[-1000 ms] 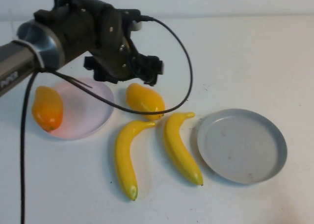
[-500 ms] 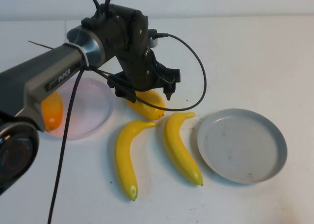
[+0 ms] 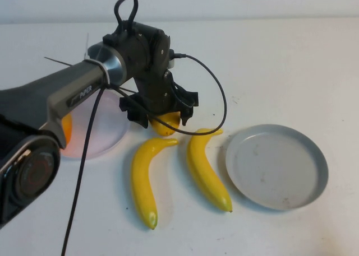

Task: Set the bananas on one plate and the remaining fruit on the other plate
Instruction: Put one type of fruit in the left plate

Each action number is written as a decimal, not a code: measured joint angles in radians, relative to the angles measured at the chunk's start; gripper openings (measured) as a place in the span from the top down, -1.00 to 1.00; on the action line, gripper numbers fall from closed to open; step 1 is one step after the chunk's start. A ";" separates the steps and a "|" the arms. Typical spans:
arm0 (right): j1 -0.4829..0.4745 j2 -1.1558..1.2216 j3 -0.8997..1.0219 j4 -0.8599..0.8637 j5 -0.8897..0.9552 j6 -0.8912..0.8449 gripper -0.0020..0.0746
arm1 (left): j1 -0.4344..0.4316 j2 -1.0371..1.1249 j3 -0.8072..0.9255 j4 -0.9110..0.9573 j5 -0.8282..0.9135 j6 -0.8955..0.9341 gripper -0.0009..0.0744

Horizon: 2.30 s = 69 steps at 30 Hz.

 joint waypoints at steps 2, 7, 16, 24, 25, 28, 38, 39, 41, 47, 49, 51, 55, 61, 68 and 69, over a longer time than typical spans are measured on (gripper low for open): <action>0.000 0.000 0.000 0.000 0.000 0.000 0.99 | 0.000 0.013 -0.007 0.002 -0.008 0.002 -0.80; 0.000 0.000 0.000 0.000 0.000 0.000 0.99 | 0.000 0.028 -0.011 0.012 -0.034 0.022 -0.80; 0.000 0.000 0.000 0.000 0.000 0.000 0.99 | 0.000 0.028 -0.011 0.039 -0.092 0.049 -0.78; 0.000 0.000 0.000 0.000 0.000 0.000 0.99 | 0.000 0.028 -0.011 0.041 -0.116 0.087 -0.46; 0.000 0.000 0.000 0.000 0.000 0.000 0.99 | 0.000 0.028 -0.011 0.041 -0.116 0.096 -0.46; 0.000 0.000 0.000 0.000 0.000 0.000 0.99 | 0.000 0.028 -0.011 0.041 -0.108 0.139 -0.46; 0.000 0.000 0.000 0.000 0.000 0.000 0.99 | -0.018 -0.154 -0.011 0.052 -0.002 0.195 -0.46; 0.000 0.000 0.000 0.000 0.000 0.000 0.99 | -0.011 -0.177 -0.011 0.057 0.035 0.196 -0.46; 0.000 0.000 0.000 0.000 0.000 0.000 0.99 | 0.013 -0.204 -0.011 0.069 0.108 0.199 -0.46; 0.000 0.000 0.000 0.000 0.000 0.000 0.99 | 0.114 -0.209 -0.004 0.156 0.188 0.201 -0.46; 0.000 0.000 0.000 0.000 0.000 0.000 0.99 | 0.135 -0.209 0.019 0.168 0.190 0.201 -0.46; 0.000 0.000 0.000 0.000 0.000 0.000 0.99 | 0.150 -0.209 0.056 0.170 0.190 0.203 -0.46; 0.000 0.000 0.000 0.000 0.000 0.000 0.99 | 0.170 -0.209 0.146 0.173 0.169 0.203 -0.46; 0.000 0.000 0.000 0.000 0.000 0.000 0.99 | 0.153 -0.209 0.222 0.165 0.086 0.218 -0.46; 0.000 0.000 0.000 0.000 0.000 0.000 0.99 | 0.153 -0.210 0.229 0.164 0.072 0.219 -0.79; 0.000 0.000 0.000 0.000 0.000 0.000 0.99 | 0.153 -0.212 0.231 0.164 0.072 0.219 -0.79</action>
